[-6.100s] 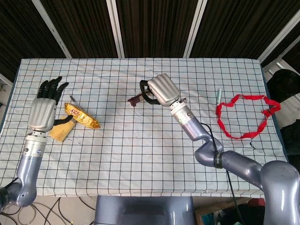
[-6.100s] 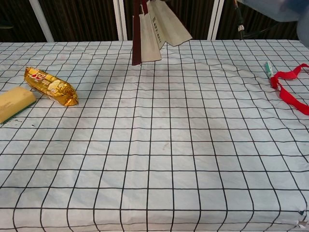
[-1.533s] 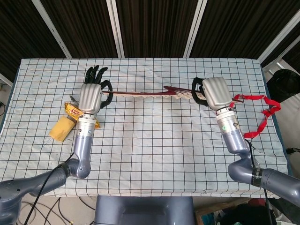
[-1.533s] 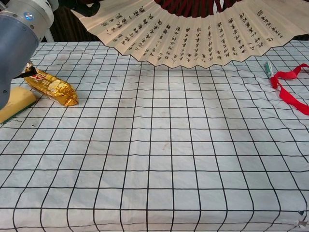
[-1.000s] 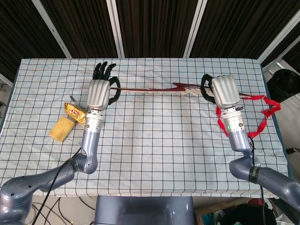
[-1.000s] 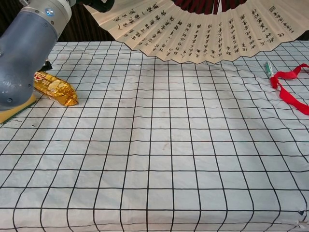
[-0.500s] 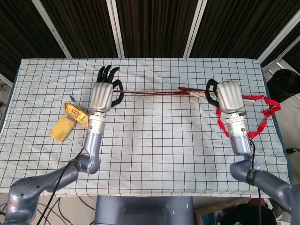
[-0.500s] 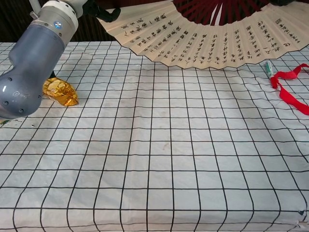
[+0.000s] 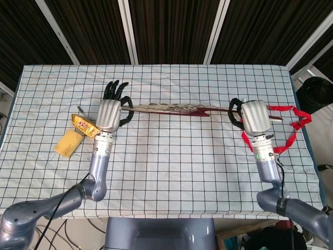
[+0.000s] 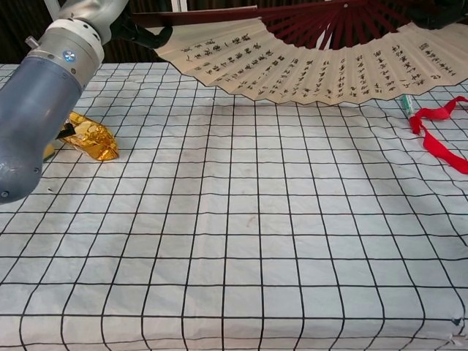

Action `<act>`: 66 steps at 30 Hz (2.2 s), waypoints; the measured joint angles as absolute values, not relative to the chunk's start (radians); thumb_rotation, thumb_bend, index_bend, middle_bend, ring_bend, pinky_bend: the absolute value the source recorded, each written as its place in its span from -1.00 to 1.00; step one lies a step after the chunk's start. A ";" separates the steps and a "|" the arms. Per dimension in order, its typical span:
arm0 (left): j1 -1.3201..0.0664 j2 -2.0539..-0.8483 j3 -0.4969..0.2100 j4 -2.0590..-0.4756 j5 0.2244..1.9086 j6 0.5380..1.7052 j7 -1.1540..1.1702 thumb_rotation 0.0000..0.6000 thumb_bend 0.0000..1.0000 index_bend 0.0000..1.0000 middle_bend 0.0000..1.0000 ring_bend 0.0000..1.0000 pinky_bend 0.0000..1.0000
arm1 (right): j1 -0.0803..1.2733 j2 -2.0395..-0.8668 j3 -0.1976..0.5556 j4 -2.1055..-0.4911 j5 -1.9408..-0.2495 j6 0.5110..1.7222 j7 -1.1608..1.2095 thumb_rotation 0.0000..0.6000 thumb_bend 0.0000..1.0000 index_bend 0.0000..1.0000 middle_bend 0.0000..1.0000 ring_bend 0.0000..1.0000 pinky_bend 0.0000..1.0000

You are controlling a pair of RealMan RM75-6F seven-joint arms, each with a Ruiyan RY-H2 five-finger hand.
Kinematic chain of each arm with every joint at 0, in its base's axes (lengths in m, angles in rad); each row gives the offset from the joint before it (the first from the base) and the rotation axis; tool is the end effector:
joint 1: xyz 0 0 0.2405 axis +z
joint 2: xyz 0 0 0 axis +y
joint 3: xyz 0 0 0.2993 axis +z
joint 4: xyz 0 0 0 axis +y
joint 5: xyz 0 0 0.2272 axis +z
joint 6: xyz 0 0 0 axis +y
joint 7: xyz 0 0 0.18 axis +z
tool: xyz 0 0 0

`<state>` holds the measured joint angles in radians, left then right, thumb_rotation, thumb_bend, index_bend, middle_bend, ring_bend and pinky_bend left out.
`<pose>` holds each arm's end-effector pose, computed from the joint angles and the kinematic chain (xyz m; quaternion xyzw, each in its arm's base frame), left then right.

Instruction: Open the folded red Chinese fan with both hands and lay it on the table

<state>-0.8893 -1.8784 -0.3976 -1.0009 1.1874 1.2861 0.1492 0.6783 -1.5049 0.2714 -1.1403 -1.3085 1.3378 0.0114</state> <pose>-0.1046 0.4858 -0.0277 -0.5668 -0.3194 -0.5667 0.5055 -0.2204 -0.4645 0.0990 0.5877 -0.2617 0.5339 0.5487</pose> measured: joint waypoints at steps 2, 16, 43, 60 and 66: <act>-0.876 -1.872 -0.391 -1.021 1.190 1.293 0.151 1.00 -0.18 0.22 -0.73 -1.00 -1.00 | 0.668 -1.500 0.263 -1.156 -1.321 1.347 0.000 1.00 -0.18 0.62 0.85 0.94 0.62; -0.745 -1.802 -0.308 -1.158 1.205 1.328 0.173 1.00 -0.51 -0.13 -0.87 -1.00 -1.00 | 0.582 -1.470 0.173 -1.268 -1.401 1.395 -0.118 1.00 -0.50 -0.22 0.51 0.69 0.57; -0.576 -1.581 -0.239 -1.370 1.255 1.357 0.156 1.00 -0.94 -0.50 -0.98 -1.00 -1.00 | 0.434 -1.369 0.078 -1.572 -1.263 1.310 -0.494 1.00 -1.00 -1.00 -0.88 -0.72 -0.50; -0.344 -1.242 -0.094 -1.581 1.310 1.465 0.189 1.00 -0.97 -0.93 -1.00 -1.00 -1.00 | 0.276 -1.187 0.073 -1.631 -1.259 1.410 -0.278 1.00 -1.00 -1.00 -0.95 -0.79 -0.50; -0.213 -1.159 -0.041 -1.628 1.325 1.567 0.157 1.00 -0.97 -0.97 -1.00 -1.00 -1.00 | 0.174 -1.094 0.042 -1.641 -1.290 1.479 -0.156 1.00 -0.99 -1.00 -0.97 -0.81 -0.50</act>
<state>-0.2133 -1.1585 -0.0411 -1.6280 1.3249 1.5667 0.1571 0.1744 -1.0943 0.0419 -1.6411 -1.2898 1.4792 -0.1565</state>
